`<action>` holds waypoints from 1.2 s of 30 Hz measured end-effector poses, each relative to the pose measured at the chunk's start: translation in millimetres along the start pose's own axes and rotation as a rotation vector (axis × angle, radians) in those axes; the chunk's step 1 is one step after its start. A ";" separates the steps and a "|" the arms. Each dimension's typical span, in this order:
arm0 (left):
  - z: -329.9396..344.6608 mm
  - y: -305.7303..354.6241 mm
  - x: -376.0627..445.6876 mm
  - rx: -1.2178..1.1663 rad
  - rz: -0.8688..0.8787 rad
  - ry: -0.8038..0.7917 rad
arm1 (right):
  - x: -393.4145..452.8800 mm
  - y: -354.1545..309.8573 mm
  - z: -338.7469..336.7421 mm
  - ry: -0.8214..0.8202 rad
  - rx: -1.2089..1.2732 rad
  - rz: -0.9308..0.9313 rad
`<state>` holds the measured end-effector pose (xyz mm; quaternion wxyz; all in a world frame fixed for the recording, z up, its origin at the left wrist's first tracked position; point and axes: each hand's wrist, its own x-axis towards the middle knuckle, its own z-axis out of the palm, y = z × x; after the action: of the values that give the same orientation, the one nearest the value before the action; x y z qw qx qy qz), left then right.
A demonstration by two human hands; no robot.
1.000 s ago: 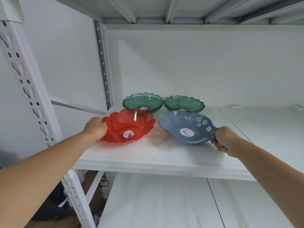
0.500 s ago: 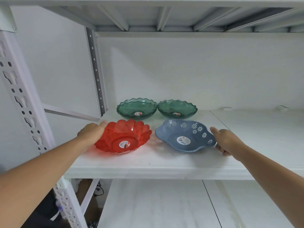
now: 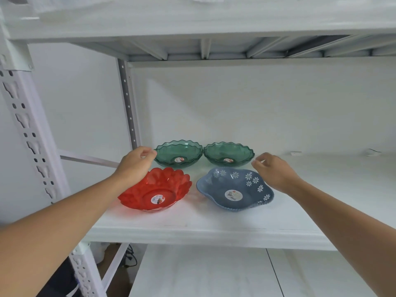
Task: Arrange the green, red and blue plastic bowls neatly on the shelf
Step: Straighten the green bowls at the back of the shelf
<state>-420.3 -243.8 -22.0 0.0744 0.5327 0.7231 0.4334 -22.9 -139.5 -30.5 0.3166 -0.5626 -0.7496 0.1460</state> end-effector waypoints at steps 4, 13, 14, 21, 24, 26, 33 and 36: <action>6.0 9.6 -1.8 0.034 -0.021 0.015 | 10.6 2.3 1.8 -0.053 0.016 -0.024; 10.3 12.5 28.0 0.122 -0.060 0.033 | 49.7 6.2 20.8 -0.143 -0.025 -0.052; 10.4 11.0 35.8 0.107 -0.052 0.027 | 56.6 3.8 22.9 -0.145 -0.039 -0.053; 21.0 -26.1 110.1 0.195 -0.006 -0.040 | 108.7 1.1 40.6 -0.105 -0.056 0.043; 31.3 -41.8 145.8 0.240 0.010 -0.046 | 127.1 7.5 44.7 -0.062 -0.073 0.120; 36.8 -51.0 166.4 0.226 0.016 -0.043 | 139.1 13.8 49.9 -0.034 -0.075 0.159; 66.3 -81.0 208.6 0.207 -0.073 -0.182 | 180.5 50.1 70.9 0.029 -0.137 0.296; 69.9 -81.2 219.7 0.200 -0.204 -0.221 | 197.7 61.0 75.5 -0.016 -0.145 0.358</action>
<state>-530.3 -26.7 -44.4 0.1434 0.5059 0.8003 0.2883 -58.1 75.7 -61.3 0.2382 -0.7073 -0.6485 0.1499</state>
